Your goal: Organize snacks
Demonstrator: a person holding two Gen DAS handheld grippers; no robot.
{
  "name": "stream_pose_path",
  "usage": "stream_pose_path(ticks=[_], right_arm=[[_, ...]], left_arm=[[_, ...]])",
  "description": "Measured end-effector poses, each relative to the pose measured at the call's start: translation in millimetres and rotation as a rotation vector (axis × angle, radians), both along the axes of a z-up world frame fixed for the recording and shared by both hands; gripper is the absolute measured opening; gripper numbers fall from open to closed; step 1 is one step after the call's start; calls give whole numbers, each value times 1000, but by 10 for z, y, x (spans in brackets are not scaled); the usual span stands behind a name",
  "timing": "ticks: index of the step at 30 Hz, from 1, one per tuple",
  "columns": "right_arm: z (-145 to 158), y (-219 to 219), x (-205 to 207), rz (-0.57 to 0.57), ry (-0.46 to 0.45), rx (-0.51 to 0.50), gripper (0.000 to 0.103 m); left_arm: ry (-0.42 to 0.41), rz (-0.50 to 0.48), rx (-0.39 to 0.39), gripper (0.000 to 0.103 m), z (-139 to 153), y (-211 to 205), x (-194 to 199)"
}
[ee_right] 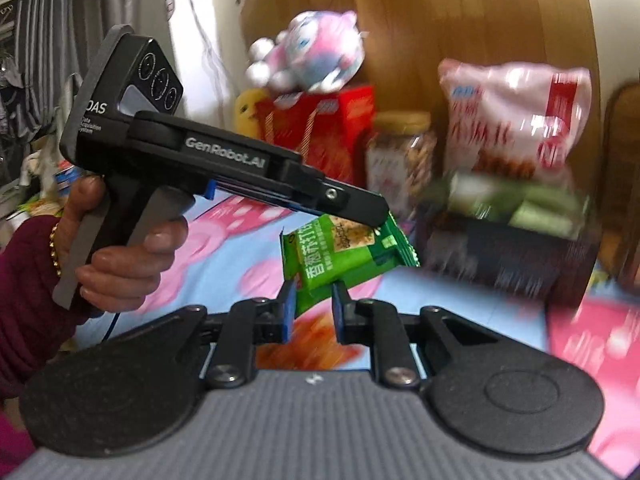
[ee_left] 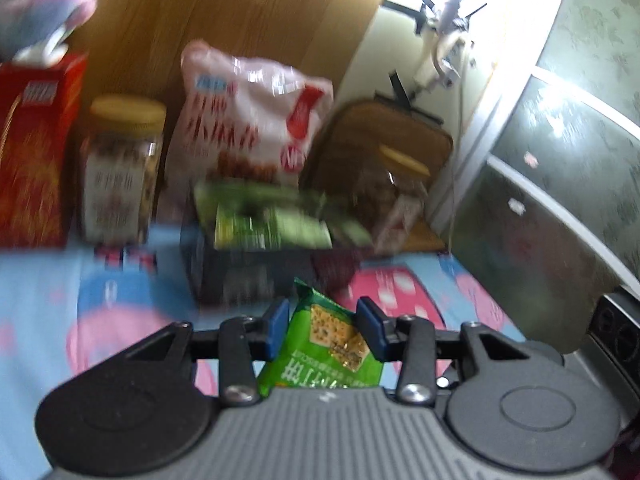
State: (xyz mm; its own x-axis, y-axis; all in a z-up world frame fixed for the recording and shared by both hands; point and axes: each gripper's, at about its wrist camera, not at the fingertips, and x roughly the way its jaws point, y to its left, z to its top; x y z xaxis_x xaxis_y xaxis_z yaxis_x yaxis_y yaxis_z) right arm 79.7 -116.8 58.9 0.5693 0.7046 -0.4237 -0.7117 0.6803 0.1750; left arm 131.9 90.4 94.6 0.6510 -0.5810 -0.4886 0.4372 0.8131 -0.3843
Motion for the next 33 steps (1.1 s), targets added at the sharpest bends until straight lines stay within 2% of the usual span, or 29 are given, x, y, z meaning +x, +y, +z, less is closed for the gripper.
stream_pose_path(ticks=[4, 9, 13, 15, 17, 20, 24, 28, 31, 33], right_arm=[[66, -9, 545, -49, -2, -2, 22], [-47, 23, 1099, -108, 36, -24, 23], [-182, 56, 1340, -139, 36, -50, 24], [-196, 69, 1385, -149, 12, -46, 25], [-205, 109, 1393, -148, -2, -55, 30], [-222, 134, 1357, -146, 6, -53, 32], [-162, 45, 1202, -141, 50, -11, 32], [-173, -41, 943, -116, 167, 2, 35], [-267, -63, 651, -75, 262, 8, 37], [-347, -53, 437, -52, 318, 13, 39]], left_arm=[[-12, 32, -7, 38, 100, -68, 583], [-8, 75, 36, 38, -6, -209, 1207], [26, 106, 81, 38, -189, -305, 1557], [42, 120, 95, 37, -266, -331, 1654], [49, 129, 95, 40, -328, -333, 1682], [33, 150, 122, 43, -351, -350, 1665], [7, 144, 103, 43, -243, -257, 1451], [-11, 120, 85, 47, -161, -25, 1011], [22, 99, 83, 49, -281, 182, 591], [82, 89, 74, 49, -451, 312, 322]])
